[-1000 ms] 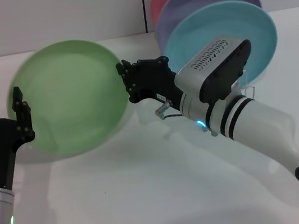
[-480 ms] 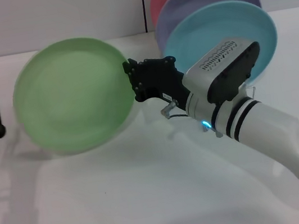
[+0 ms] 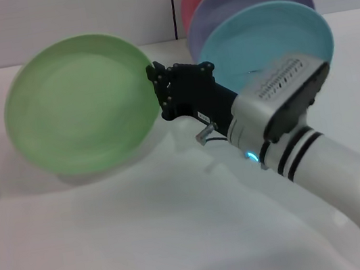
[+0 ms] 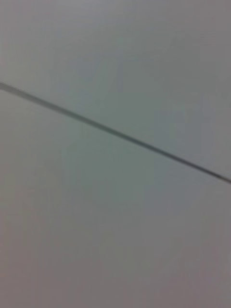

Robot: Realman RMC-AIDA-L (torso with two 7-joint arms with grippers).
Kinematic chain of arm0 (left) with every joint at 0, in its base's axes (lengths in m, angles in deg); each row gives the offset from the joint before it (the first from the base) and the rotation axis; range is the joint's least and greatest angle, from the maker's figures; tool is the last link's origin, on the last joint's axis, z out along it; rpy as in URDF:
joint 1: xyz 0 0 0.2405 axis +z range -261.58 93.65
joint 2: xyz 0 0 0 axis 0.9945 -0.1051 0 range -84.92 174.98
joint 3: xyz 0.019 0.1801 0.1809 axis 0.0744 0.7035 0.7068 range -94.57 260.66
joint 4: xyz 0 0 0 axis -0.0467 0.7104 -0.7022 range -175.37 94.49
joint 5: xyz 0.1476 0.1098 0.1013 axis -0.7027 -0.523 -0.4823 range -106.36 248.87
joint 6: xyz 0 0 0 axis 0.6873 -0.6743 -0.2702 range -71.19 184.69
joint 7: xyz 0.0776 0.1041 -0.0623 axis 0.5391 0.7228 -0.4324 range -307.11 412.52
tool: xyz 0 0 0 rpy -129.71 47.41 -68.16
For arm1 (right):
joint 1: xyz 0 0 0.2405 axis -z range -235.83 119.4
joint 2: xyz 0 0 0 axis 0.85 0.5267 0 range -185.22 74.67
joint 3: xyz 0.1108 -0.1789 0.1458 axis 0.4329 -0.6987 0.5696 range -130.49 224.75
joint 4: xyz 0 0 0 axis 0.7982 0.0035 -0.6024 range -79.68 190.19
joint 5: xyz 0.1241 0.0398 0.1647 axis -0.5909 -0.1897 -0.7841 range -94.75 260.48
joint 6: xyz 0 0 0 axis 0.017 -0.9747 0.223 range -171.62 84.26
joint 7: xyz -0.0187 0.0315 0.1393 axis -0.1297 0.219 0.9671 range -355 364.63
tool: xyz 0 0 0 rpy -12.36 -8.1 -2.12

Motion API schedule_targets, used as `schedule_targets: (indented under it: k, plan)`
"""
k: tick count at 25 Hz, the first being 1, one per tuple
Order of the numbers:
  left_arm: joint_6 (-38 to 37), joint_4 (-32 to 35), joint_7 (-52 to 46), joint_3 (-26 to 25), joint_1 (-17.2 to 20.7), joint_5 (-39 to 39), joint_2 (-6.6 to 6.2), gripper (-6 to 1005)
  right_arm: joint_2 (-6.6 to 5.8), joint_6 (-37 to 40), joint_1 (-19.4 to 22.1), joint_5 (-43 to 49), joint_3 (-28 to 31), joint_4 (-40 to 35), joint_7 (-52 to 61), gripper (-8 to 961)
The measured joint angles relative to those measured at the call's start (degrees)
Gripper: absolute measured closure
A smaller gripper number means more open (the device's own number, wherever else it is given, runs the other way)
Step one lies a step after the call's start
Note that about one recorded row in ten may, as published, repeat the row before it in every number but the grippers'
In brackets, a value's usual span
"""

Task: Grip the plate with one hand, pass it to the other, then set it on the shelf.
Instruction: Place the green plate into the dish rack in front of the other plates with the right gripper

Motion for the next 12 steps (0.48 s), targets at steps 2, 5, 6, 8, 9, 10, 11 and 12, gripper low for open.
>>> schedule_targets:
  k: [2, 5, 6, 8, 9, 10, 11, 12]
  plan:
    - [0.02, 5.67, -6.95, -0.53, -1.7, 0.28, 0.1, 576, 0.0, 2.21, 2.16, -0.11, 0.15, 1.88, -2.09, 938]
    - [-0.01, 8.02, -9.34, -0.96, -2.28, 0.49, 0.19, 576, -0.12, 7.71, 6.22, 0.05, 0.27, 3.71, -2.94, 938]
    - [-0.01, 8.02, -9.34, -0.96, -2.28, 0.49, 0.19, 576, -0.17, 9.69, 7.76, 0.11, 0.2, 4.12, -2.98, 938]
    - [-0.02, 9.47, -10.9, -2.0, -2.56, 0.43, -0.34, 576, -0.23, 14.38, 10.73, 0.17, -0.26, 4.65, -3.02, 937]
    - [0.01, 9.49, -11.02, -2.0, -2.57, 0.37, -0.5, 576, -0.29, 19.4, 13.55, 0.17, -0.85, 4.77, -3.02, 937]
    - [0.04, 9.53, -11.34, -1.91, -2.6, 0.28, -0.73, 576, -0.29, 19.4, 13.55, 0.17, -0.85, 4.77, -3.02, 937]
    - [0.06, 9.54, -11.76, -1.75, -2.62, 0.19, -0.93, 576, -0.35, 21.53, 14.74, 0.17, -1.1, 4.82, -3.02, 937]
    - [0.07, 9.62, -12.61, -1.52, -2.68, 0.01, -1.14, 576, -0.4, 23.49, 15.98, 0.18, -1.32, 4.86, -2.89, 937]
